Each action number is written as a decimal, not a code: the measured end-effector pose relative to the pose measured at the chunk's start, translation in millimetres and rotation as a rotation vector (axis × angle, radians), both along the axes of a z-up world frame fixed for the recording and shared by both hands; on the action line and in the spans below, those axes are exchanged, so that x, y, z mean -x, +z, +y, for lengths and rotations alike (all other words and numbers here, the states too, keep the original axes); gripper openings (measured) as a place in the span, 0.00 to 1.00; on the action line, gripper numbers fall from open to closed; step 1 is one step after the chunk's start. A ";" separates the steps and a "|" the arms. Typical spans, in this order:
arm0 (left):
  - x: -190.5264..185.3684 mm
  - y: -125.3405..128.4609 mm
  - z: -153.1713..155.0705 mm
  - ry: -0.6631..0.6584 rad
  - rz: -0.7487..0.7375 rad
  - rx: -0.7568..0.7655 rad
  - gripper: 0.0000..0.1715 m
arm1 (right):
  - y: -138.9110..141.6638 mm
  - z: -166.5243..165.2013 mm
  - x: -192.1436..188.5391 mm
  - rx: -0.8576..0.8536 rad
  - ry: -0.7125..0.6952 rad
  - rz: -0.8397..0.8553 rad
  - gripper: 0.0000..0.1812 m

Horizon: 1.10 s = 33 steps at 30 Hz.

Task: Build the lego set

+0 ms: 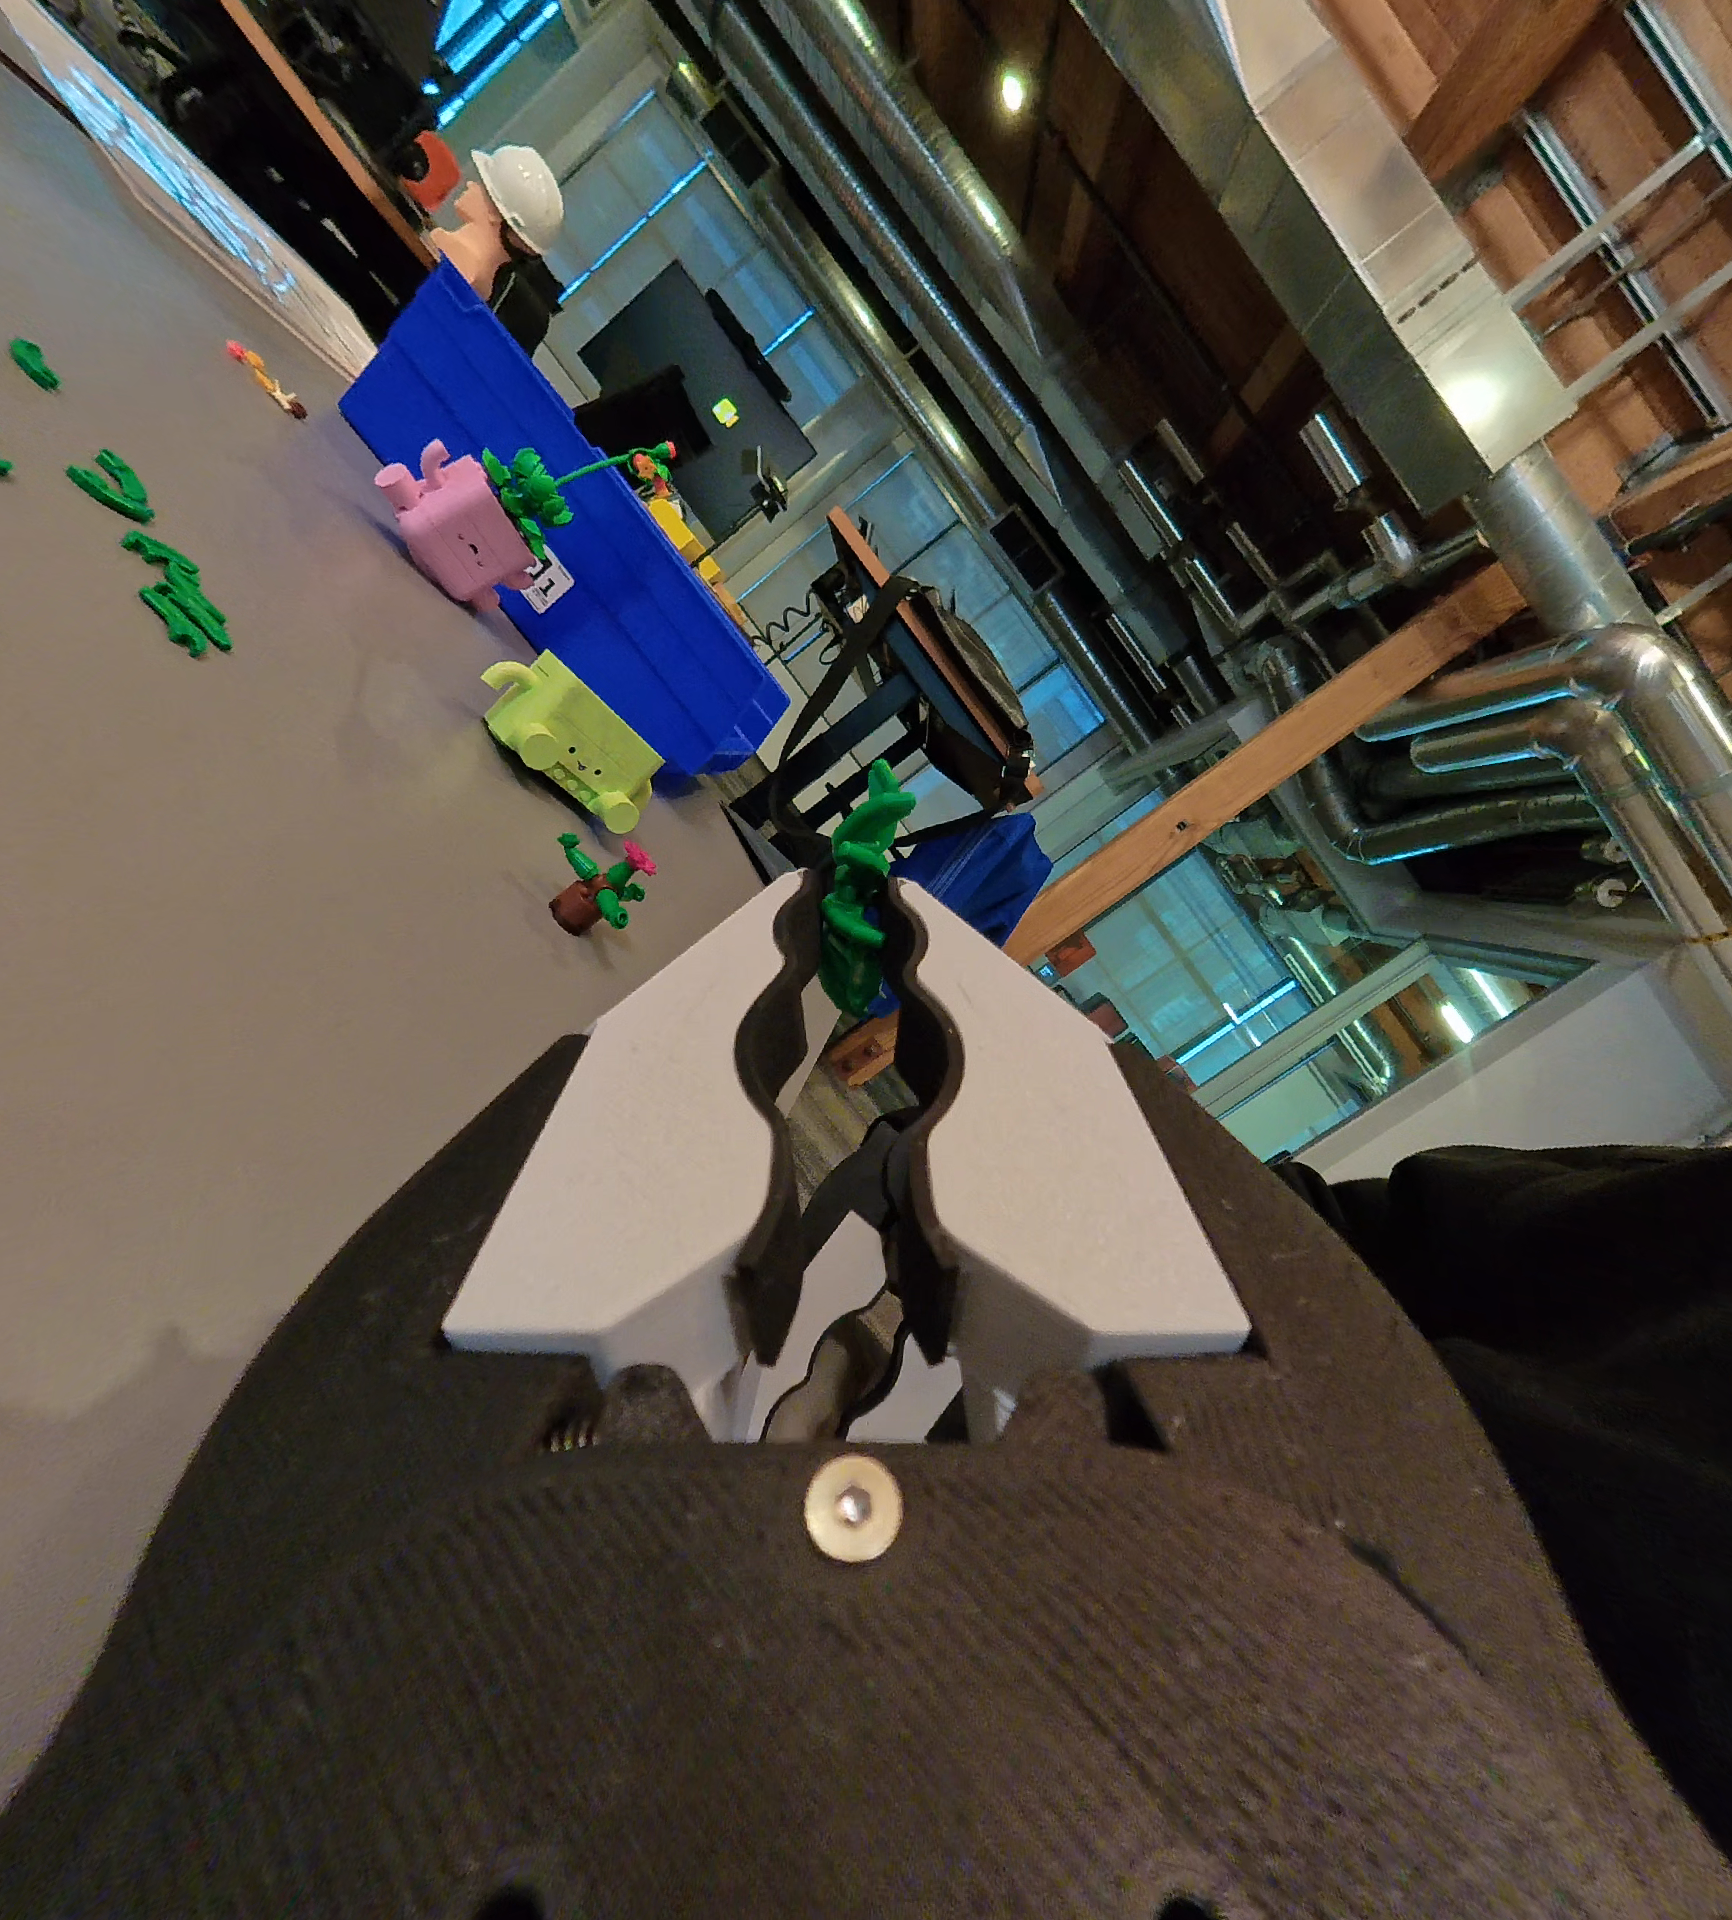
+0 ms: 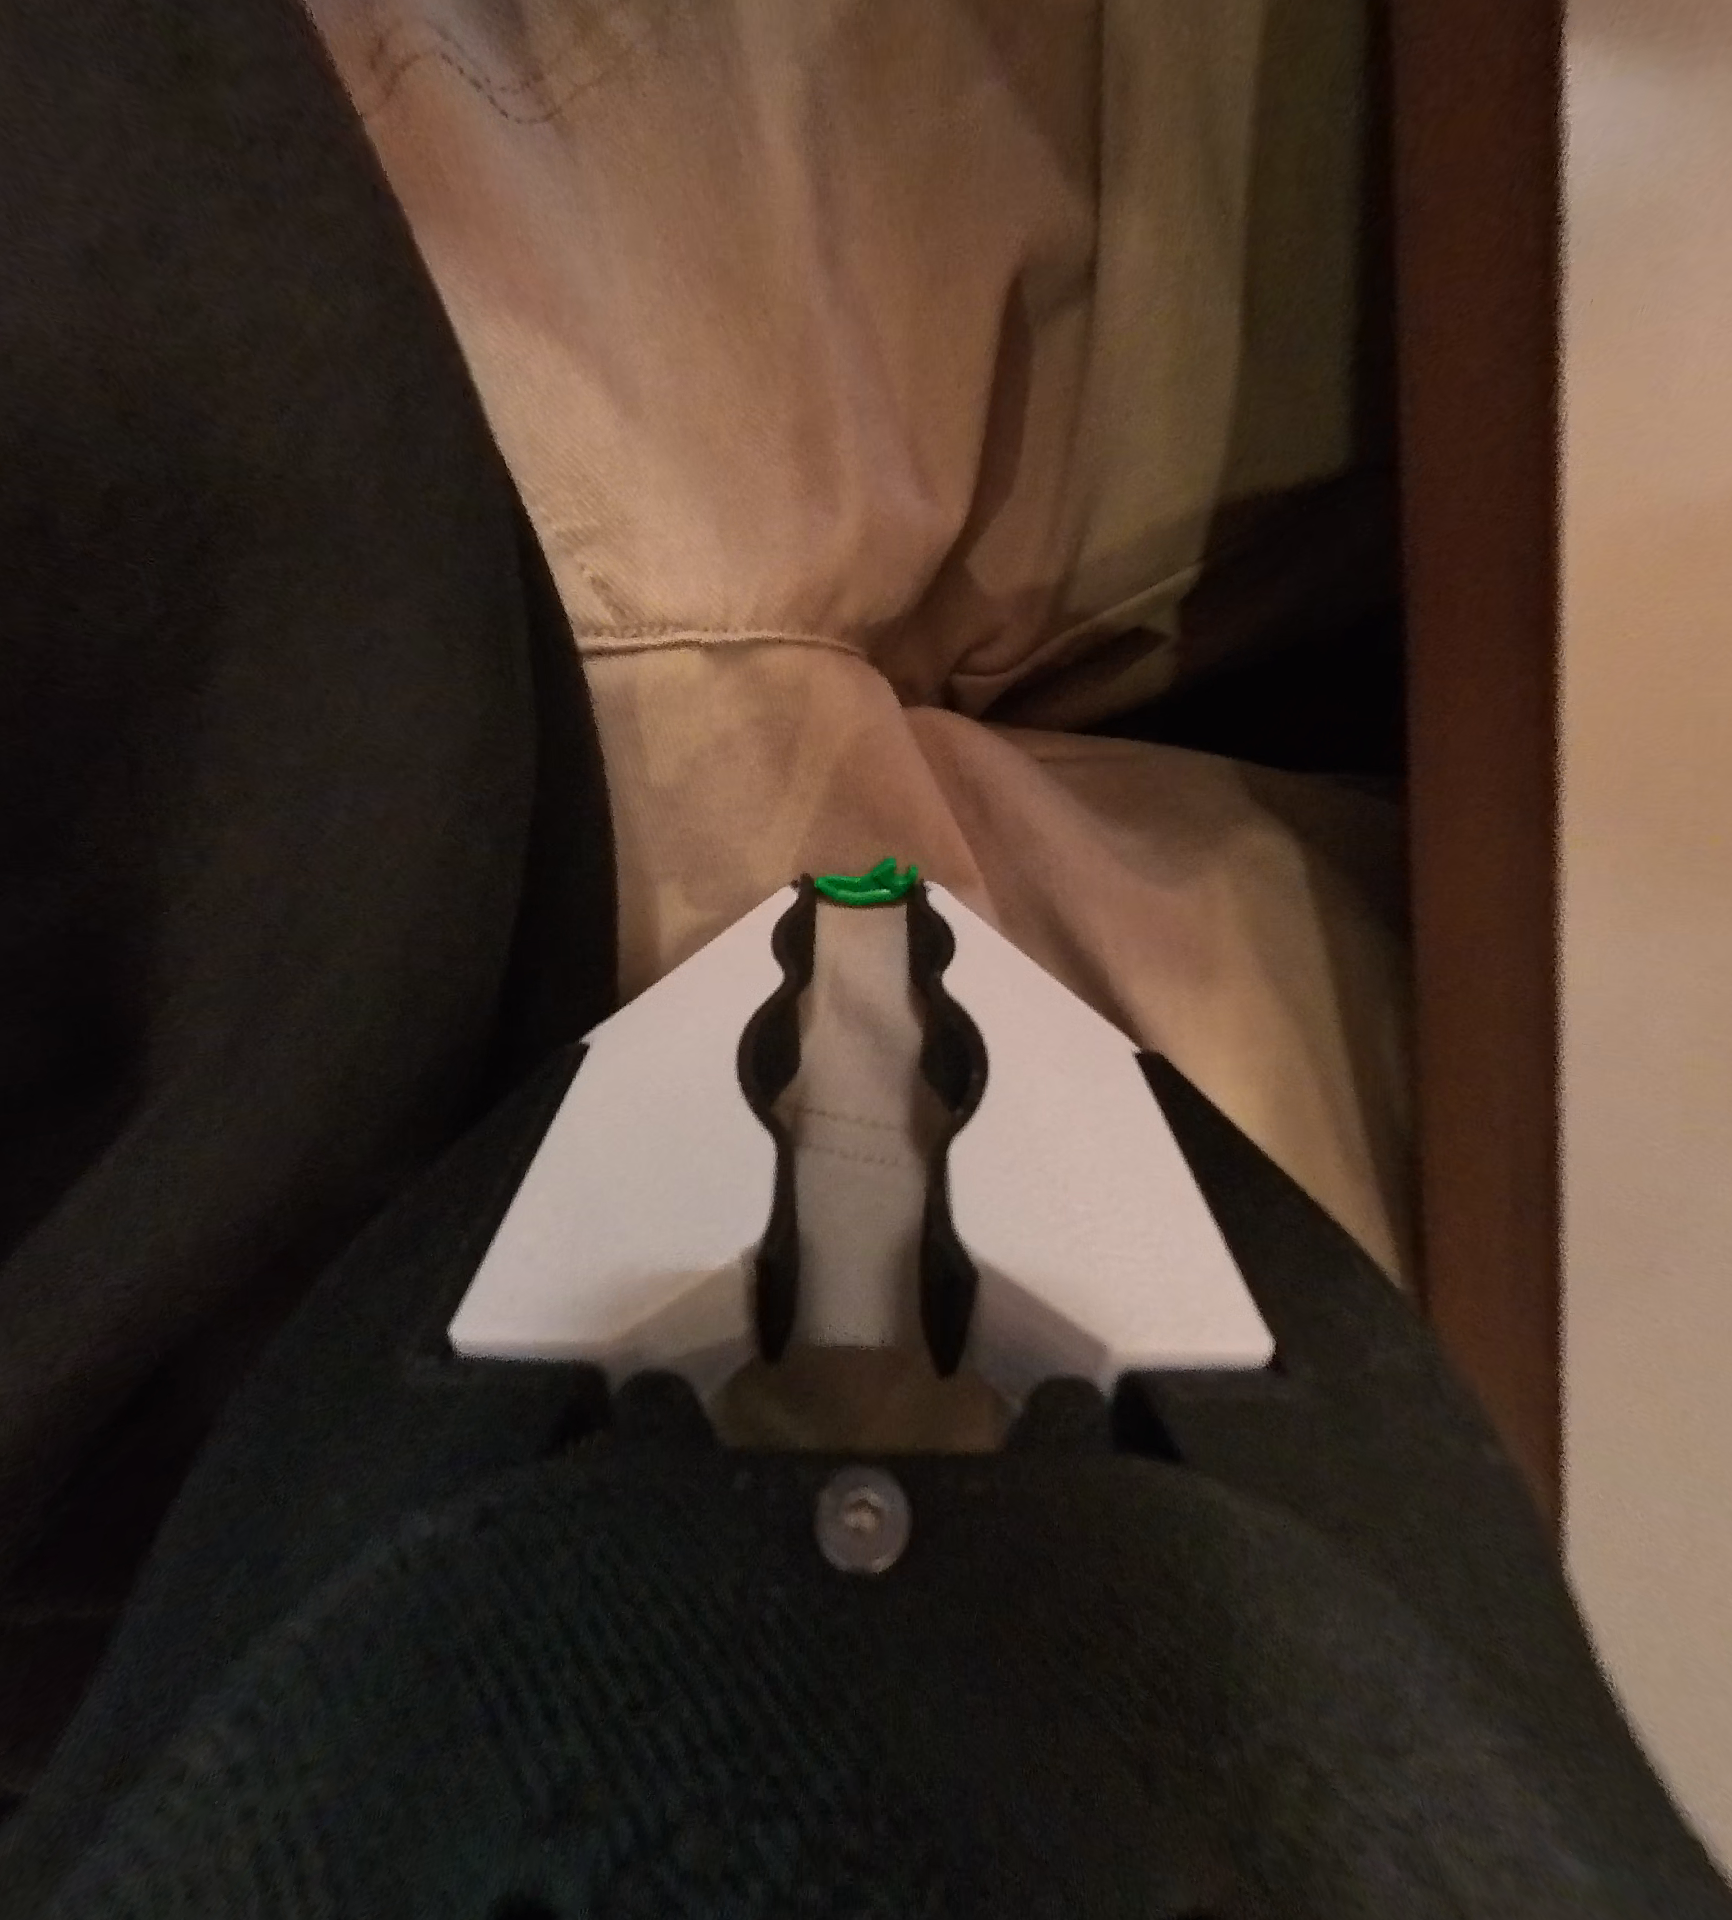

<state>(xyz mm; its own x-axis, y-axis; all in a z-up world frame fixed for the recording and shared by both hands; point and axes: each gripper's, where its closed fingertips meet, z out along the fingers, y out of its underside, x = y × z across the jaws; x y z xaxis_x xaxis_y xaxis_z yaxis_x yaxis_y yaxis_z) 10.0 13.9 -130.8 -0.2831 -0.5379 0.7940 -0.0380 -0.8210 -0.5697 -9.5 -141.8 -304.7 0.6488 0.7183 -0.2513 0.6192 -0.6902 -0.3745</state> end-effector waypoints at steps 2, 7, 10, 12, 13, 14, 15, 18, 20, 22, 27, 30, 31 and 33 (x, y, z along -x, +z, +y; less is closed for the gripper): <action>0.0 -0.1 0.1 0.000 0.000 0.000 0.05 | 2.0 0.3 -1.7 -0.012 -0.015 0.005 0.09; 0.6 0.3 1.4 0.002 -0.003 0.005 0.05 | 17.0 0.3 -8.8 -0.054 -0.067 0.025 0.09; 0.4 0.2 0.8 0.000 -0.002 0.004 0.05 | 34.4 1.2 -17.6 -0.091 -0.110 0.023 0.09; 0.0 -0.2 0.1 -0.001 0.000 0.003 0.05 | 49.1 3.4 -30.7 -0.134 -0.131 -0.023 0.09; -0.3 -0.4 -0.2 -0.002 0.001 0.003 0.05 | 57.0 5.3 -39.7 -0.158 -0.142 -0.057 0.09; -0.5 -0.6 -0.5 -0.003 0.001 0.003 0.05 | 64.8 7.2 -49.8 -0.177 -0.154 -0.092 0.09; -0.7 -0.9 -0.9 -0.004 0.002 0.003 0.05 | 71.8 8.7 -60.7 -0.191 -0.165 -0.127 0.09; -1.5 -1.5 -1.9 -0.006 0.005 0.000 0.05 | 84.3 12.1 -94.4 -0.214 -0.185 -0.235 0.09; -2.0 -2.2 -2.2 -0.006 0.009 -0.004 0.05 | 84.4 11.6 -111.3 -0.200 -0.184 -0.288 0.09; -2.2 -3.0 -1.8 -0.003 0.012 -0.006 0.05 | 80.3 10.8 -124.0 -0.181 -0.173 -0.337 0.09; -2.4 -5.6 -0.3 0.002 0.021 -0.009 0.05 | 70.1 9.8 -134.5 -0.136 -0.130 -0.395 0.09; -2.4 -5.6 0.3 0.002 0.020 -0.005 0.05 | 66.5 9.9 -135.3 -0.124 -0.106 -0.418 0.09; -2.3 -5.5 0.4 0.001 0.019 -0.004 0.05 | 65.7 10.1 -135.0 -0.122 -0.102 -0.420 0.09; -2.2 -5.3 0.6 0.000 0.017 -0.001 0.05 | 64.5 11.0 -134.4 -0.117 -0.100 -0.418 0.09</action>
